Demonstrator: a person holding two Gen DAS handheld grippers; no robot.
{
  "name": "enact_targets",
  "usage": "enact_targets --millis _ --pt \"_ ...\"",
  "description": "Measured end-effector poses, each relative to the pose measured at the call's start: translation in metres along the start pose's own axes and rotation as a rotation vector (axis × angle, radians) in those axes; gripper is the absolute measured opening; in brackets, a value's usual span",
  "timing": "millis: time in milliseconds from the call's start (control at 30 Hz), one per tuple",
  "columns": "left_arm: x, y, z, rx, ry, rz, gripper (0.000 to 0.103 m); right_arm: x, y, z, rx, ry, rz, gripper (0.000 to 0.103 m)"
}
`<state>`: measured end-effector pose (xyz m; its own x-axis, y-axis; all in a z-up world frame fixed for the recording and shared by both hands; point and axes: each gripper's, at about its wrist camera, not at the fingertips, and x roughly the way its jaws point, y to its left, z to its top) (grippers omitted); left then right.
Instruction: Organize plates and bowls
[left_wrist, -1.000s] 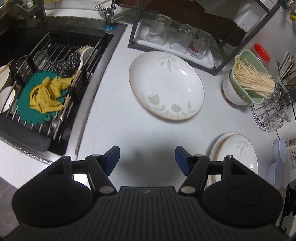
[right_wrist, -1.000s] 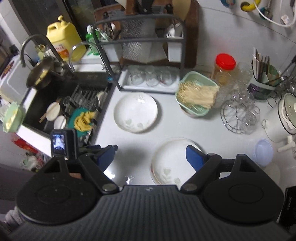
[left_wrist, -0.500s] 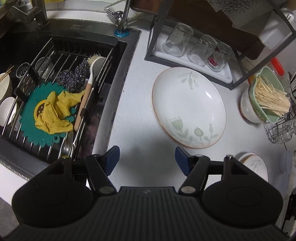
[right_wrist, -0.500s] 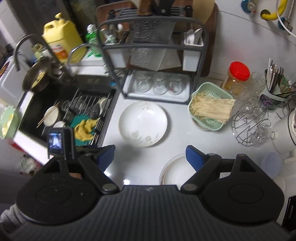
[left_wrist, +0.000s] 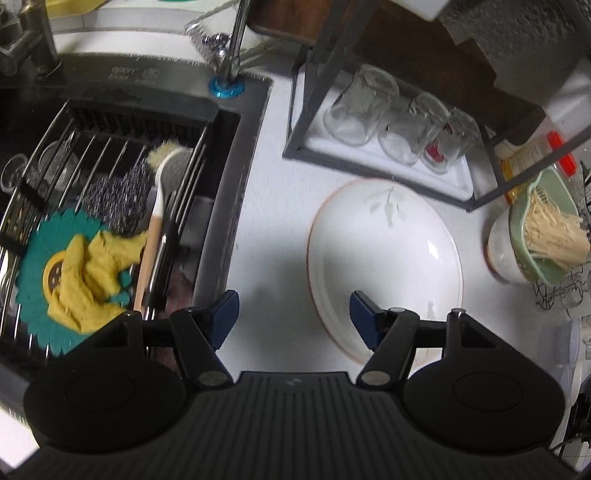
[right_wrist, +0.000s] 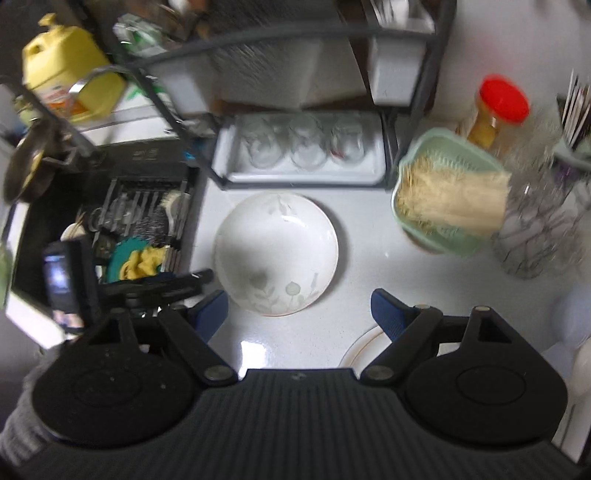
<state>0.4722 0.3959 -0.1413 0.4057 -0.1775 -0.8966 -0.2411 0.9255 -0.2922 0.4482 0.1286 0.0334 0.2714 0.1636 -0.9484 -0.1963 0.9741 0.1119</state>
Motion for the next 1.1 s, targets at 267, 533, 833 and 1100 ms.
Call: enact_targets --millis 267,533,833,1100 --pt "0.020 0.008 0.022 0.028 0.011 -0.055 0.071 0.073 -0.036 -0.005 0.170 0.014 0.079 0.085" --pt "0.042 0.012 0.030 0.062 0.065 -0.145 0.071 0.116 -0.053 -0.010 0.322 -0.086 0.154 0.085" --pt "0.059 0.011 0.045 0.087 0.101 -0.250 0.062 0.163 -0.074 -0.014 0.394 -0.146 0.178 0.064" --pt "0.077 -0.010 0.058 0.213 0.141 -0.269 0.049 0.188 -0.089 -0.024 0.460 -0.190 0.141 0.057"
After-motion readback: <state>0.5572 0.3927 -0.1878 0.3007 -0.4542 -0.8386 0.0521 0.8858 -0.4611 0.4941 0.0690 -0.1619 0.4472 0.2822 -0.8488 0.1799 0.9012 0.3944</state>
